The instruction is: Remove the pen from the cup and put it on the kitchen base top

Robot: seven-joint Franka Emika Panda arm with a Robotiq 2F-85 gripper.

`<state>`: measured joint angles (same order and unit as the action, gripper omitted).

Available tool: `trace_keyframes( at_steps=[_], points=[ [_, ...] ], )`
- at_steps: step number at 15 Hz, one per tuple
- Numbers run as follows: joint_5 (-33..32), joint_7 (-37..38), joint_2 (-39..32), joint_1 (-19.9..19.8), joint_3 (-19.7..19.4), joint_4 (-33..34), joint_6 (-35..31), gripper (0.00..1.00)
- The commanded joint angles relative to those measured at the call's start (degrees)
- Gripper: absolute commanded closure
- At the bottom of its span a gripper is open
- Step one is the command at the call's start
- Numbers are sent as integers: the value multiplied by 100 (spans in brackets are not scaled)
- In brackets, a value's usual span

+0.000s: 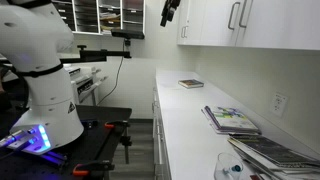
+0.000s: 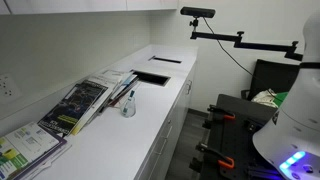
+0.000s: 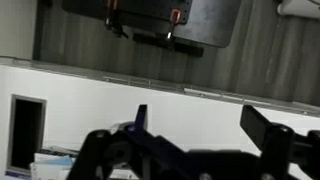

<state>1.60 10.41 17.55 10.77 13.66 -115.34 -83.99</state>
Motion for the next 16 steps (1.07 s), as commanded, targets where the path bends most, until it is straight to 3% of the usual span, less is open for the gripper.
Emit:
trace_keyframes(
  at_steps=[1,5,9,12,15,16],
  points=[
    [1,1,-6,-6,8,14,11,0],
    [-271,-90,-241,-87,-47,-95,-308,0],
    [-869,0,-807,-325,-287,-660,-1416,0],
    [-1474,-374,-1420,-437,-504,-974,-2289,0],
    [-1993,-552,-2189,-454,-627,-883,-2431,0],
    [-1793,-405,-1967,-442,-644,-1022,-2460,0]
  ],
)
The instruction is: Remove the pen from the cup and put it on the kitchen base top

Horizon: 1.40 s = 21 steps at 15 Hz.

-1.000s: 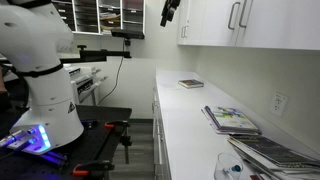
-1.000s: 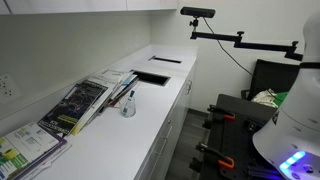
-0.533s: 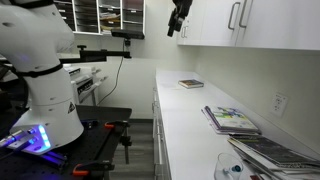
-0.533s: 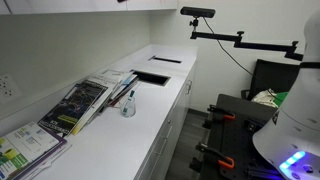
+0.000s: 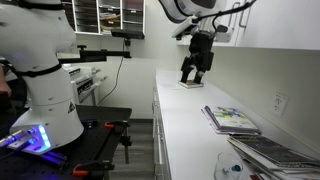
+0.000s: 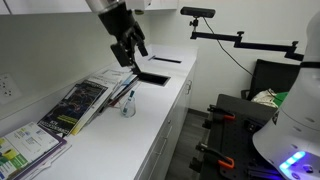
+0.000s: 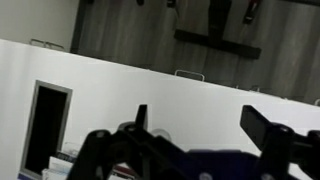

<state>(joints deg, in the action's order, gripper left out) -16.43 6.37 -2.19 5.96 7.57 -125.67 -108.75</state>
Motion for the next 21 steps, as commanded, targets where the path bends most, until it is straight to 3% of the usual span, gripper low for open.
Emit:
trace_keyframes(
  at_steps=[1,7,15,21],
  points=[
    [-85,-8,-180,43,-48,33,-5,0],
    [-120,-40,-266,52,-47,164,-4,0],
    [-895,-2591,-1912,-137,-214,828,-890,0],
    [-1386,-4460,-3359,-326,-228,2120,-936,0]
  ],
)
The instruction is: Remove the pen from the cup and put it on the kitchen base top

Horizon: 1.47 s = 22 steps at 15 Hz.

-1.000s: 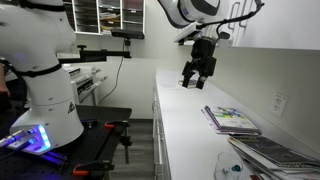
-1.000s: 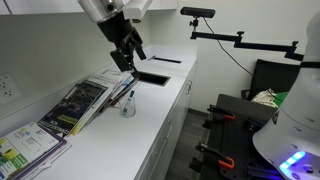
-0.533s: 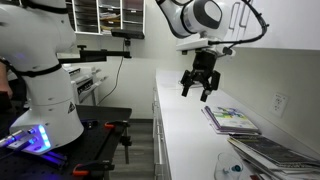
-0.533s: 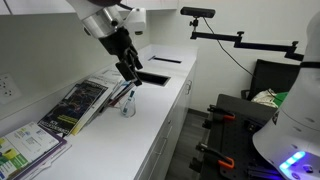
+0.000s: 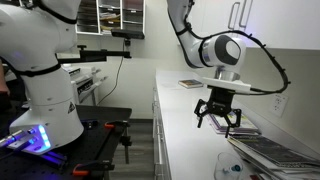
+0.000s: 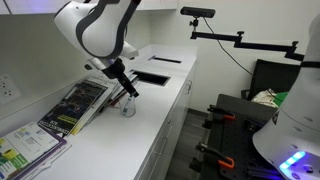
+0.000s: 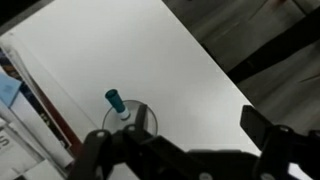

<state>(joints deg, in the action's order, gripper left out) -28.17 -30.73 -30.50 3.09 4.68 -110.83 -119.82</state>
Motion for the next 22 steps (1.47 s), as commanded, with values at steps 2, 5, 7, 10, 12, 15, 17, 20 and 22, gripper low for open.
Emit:
trace_keyframes(
  at_steps=[2,5,7,10,12,15,17,20,22],
  points=[
    [-363,-1313,-891,-33,77,1027,267,0],
    [-607,-2052,-1302,15,34,1450,357,29],
    [-627,-2337,-1534,13,-1,1716,369,40],
    [-604,-2588,-1828,34,-79,2078,403,51],
    [-584,-2632,-1988,33,-139,2267,406,57],
    [-550,-2739,-2195,4,-198,2493,414,52],
    [-529,-2792,-2312,-13,-219,2619,411,52],
    [-497,-2798,-2437,-35,-246,2749,426,57],
    [-491,-2791,-2498,-42,-258,2796,440,61]
  ],
)
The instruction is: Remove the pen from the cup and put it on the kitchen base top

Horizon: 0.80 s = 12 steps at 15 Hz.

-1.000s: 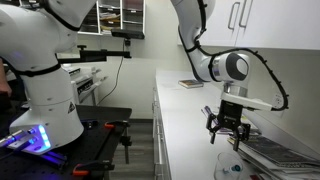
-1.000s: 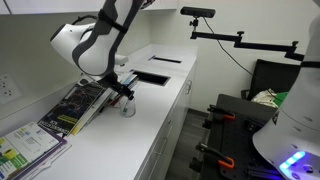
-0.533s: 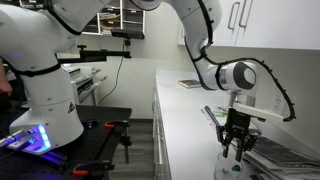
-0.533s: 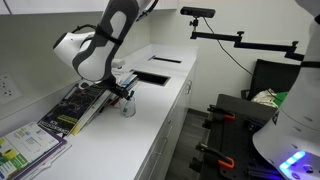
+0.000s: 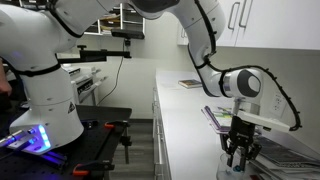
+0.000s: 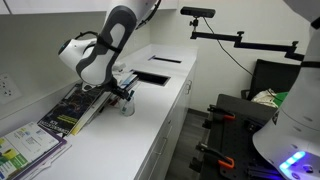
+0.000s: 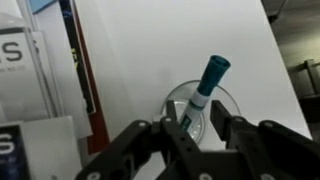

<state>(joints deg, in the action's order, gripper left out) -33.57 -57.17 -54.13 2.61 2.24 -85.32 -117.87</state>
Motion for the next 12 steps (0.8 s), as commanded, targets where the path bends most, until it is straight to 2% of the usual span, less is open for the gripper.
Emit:
trace_keyframes(
  at_steps=[1,2,4,5,6,7,12],
  points=[
    [49,-135,-166,8,-25,264,262,62],
    [47,-124,-192,11,-35,281,283,65],
    [28,-78,-203,23,-63,283,306,89],
    [13,-76,-209,28,-73,278,300,98],
    [-12,-84,-191,39,-80,264,299,100],
    [-38,-78,-170,55,-88,244,292,95],
    [-406,285,247,304,-242,-176,199,95]
  ],
)
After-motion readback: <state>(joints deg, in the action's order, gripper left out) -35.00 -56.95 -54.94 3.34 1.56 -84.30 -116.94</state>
